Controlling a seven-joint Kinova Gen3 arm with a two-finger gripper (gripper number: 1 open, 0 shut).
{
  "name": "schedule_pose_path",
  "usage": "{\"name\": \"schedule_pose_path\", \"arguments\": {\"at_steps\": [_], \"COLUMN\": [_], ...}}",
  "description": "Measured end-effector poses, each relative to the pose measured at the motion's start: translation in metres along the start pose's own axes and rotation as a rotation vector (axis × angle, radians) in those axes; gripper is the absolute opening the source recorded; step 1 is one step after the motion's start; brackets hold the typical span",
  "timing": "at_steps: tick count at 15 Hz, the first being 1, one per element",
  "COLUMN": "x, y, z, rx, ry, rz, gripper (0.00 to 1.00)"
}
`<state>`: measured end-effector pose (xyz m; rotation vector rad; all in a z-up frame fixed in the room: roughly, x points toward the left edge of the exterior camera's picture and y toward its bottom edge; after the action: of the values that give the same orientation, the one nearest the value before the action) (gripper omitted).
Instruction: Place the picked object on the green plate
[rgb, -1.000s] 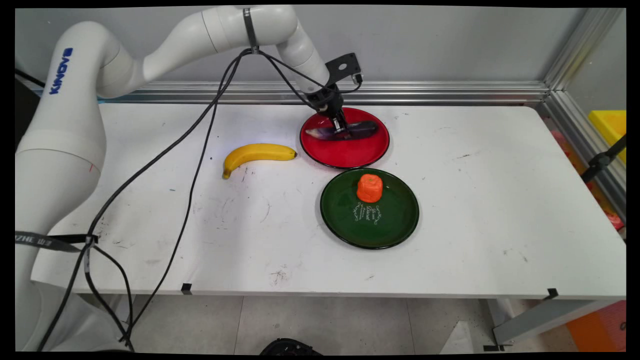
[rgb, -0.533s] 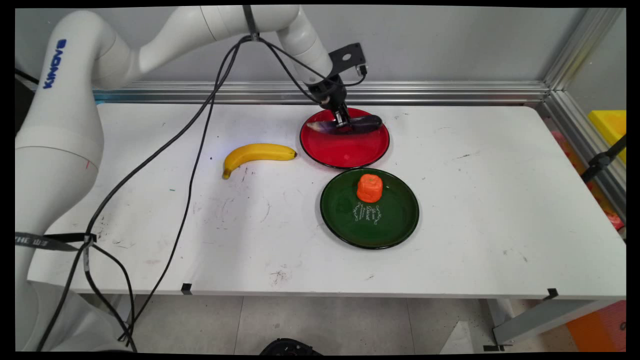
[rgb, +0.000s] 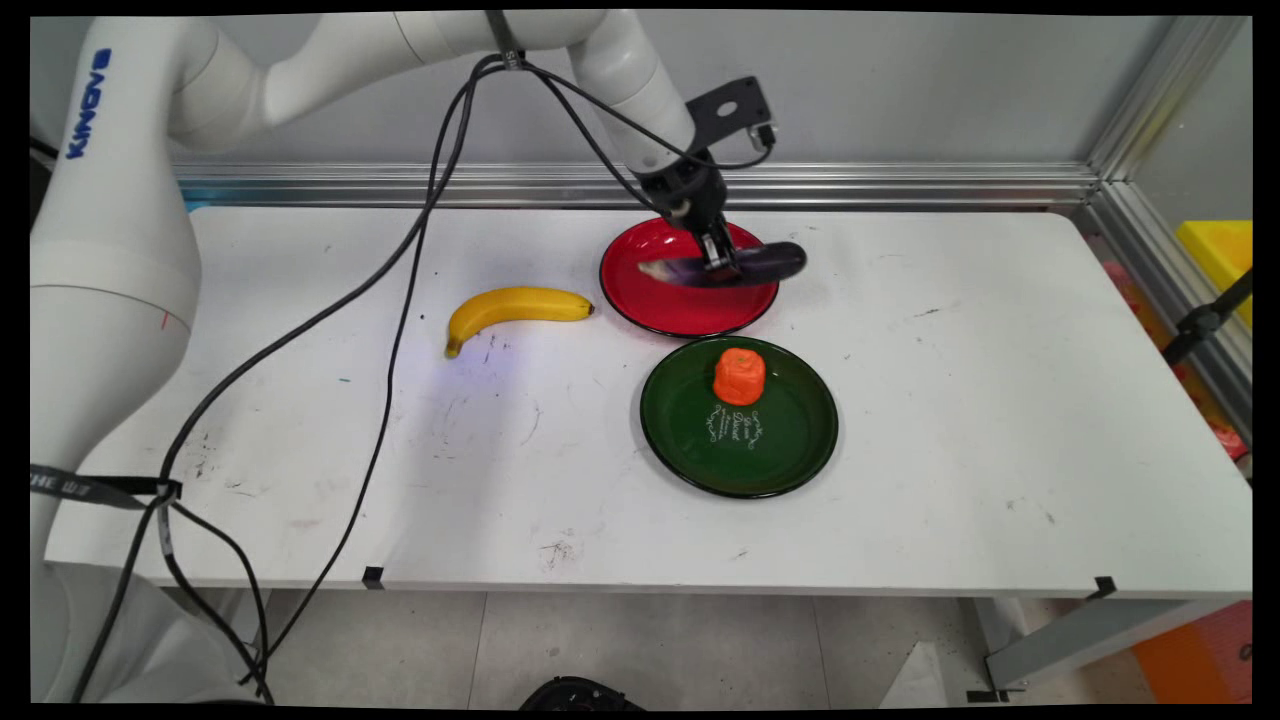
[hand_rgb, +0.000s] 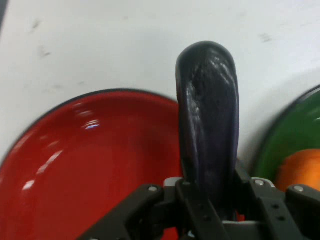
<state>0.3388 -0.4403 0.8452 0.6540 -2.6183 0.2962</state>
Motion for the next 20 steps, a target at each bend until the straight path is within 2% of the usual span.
{"name": "schedule_pose_path", "arguments": {"at_steps": [3, 7, 11, 15, 20], "x": [0.005, 0.001, -0.007, -0.018, -0.031], "y": [0.039, 0.089, 0.128, 0.151, 0.161], "z": [-0.007, -0.014, -0.013, -0.005, 0.012], "rx": [-0.038, -0.09, -0.128, -0.142, -0.129], "ry": [0.006, 0.002, -0.001, 0.002, 0.001], "rz": [0.011, 0.03, 0.045, 0.062, 0.084], "gripper": [0.0, 0.0, 0.0, 0.0, 0.0]}}
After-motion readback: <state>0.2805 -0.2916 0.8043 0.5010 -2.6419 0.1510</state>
